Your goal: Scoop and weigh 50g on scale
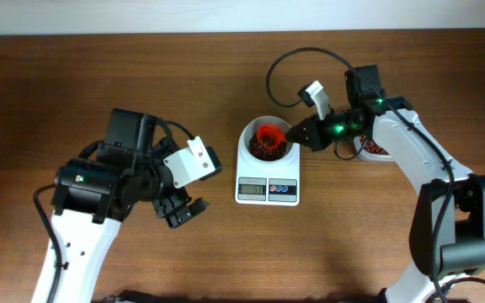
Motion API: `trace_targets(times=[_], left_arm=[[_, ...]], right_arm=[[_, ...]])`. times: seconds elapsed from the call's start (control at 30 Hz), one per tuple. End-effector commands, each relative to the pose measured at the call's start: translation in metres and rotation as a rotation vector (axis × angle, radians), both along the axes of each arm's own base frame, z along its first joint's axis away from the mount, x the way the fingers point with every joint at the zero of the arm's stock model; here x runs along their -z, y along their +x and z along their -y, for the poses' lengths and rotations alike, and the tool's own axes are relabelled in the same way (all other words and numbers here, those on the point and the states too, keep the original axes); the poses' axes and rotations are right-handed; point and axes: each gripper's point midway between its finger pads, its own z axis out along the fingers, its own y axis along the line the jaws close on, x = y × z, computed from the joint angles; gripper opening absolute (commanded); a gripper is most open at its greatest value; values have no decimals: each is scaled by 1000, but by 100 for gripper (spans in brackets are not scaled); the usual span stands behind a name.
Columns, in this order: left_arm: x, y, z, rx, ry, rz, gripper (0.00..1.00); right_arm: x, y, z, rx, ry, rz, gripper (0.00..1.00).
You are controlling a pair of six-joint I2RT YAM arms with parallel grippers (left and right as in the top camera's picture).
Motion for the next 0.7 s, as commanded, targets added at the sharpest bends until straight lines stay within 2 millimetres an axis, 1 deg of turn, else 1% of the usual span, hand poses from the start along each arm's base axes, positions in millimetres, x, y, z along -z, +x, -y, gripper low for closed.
trace_targets(times=[0.0, 0.07, 0.17, 0.27, 0.33, 0.4, 0.43, 0.5, 0.53, 0.67], left_arm=[[-3, 1, 2, 17, -12, 8, 99], [-3, 1, 2, 17, -13, 8, 99], [-3, 1, 2, 17, -12, 8, 99], [-3, 1, 2, 17, -13, 8, 99], [-3, 1, 2, 17, -12, 8, 99], [-3, 1, 2, 17, -12, 8, 99], [-3, 1, 2, 17, -12, 8, 99], [-3, 1, 2, 17, -13, 8, 99], [-3, 1, 2, 17, -12, 8, 99], [-3, 1, 2, 17, -13, 8, 99]], right_arm=[[21, 8, 14, 83, -179, -3, 4], [14, 10, 5, 61, -129, 22, 4], [10, 14, 3, 59, -113, 46, 4], [2, 10, -4, 32, -53, 36, 4], [-7, 6, -10, 12, -5, 35, 4], [-30, -1, -18, -27, 82, 55, 4], [-32, 0, -17, -19, 67, 69, 4], [-12, 8, 3, 59, -109, 77, 4], [-5, 9, 9, 78, -162, 73, 4], [-7, 8, 9, 76, -157, 76, 4]])
